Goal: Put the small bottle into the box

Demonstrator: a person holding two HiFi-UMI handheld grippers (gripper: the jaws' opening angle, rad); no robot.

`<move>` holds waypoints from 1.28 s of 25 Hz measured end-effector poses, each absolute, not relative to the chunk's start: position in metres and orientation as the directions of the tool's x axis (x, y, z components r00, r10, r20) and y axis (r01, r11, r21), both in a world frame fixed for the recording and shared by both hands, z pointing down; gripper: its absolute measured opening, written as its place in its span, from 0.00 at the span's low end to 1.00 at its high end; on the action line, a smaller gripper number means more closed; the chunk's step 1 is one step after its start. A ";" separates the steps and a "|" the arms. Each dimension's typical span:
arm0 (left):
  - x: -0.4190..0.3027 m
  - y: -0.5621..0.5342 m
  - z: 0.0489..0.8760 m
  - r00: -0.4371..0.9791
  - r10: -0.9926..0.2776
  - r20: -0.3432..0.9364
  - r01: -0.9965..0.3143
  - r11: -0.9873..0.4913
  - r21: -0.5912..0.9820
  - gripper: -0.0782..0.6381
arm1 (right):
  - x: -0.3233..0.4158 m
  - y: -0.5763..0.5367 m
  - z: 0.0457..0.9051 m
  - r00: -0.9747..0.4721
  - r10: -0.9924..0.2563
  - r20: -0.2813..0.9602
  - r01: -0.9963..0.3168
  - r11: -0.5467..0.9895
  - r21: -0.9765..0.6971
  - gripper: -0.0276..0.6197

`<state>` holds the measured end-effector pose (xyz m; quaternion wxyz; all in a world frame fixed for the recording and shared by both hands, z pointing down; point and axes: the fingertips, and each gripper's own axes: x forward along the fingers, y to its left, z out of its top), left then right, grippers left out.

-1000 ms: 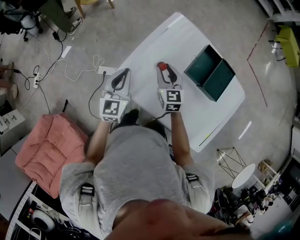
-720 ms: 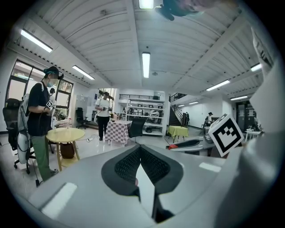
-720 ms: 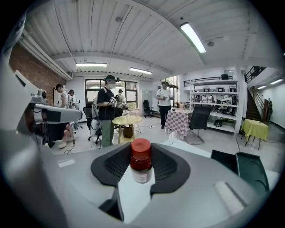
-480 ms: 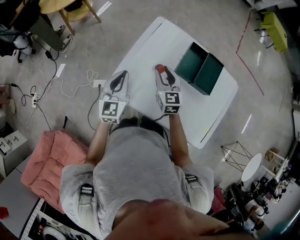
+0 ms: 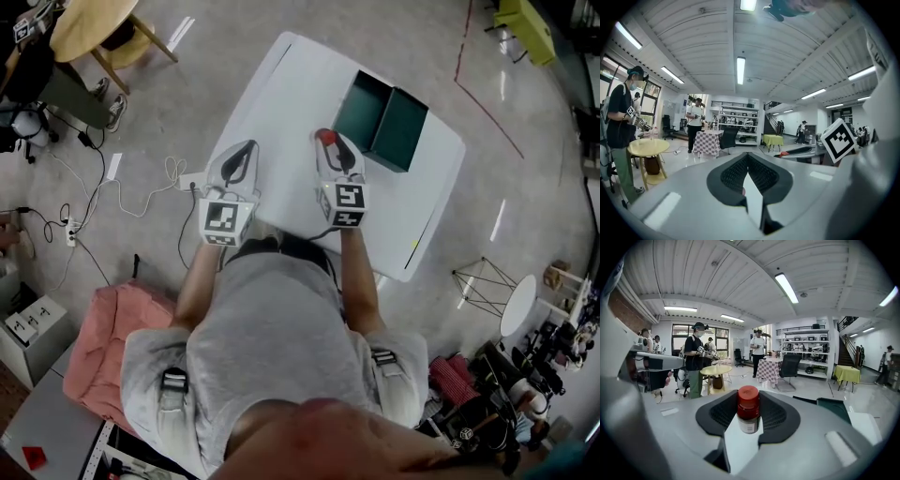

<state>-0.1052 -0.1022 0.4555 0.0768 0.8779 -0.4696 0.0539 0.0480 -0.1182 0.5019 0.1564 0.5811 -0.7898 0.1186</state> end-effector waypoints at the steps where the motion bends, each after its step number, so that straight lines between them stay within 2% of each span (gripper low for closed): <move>1: -0.101 -0.103 0.456 0.562 -0.810 0.168 -0.827 -0.556 0.084 0.12 | 0.054 -0.117 0.502 -0.263 -0.885 0.384 -0.959 0.284 -0.003 0.26; 17: -0.024 -0.120 0.462 0.651 -0.737 0.181 -0.758 -0.643 0.107 0.12 | 0.137 -0.110 0.503 -0.136 -0.905 0.404 -0.984 0.170 0.051 0.26; 32: -0.005 -0.152 0.487 0.619 -0.743 0.254 -0.782 -0.611 0.122 0.12 | 0.143 -0.154 0.537 -0.190 -0.872 0.450 -0.974 0.225 0.024 0.26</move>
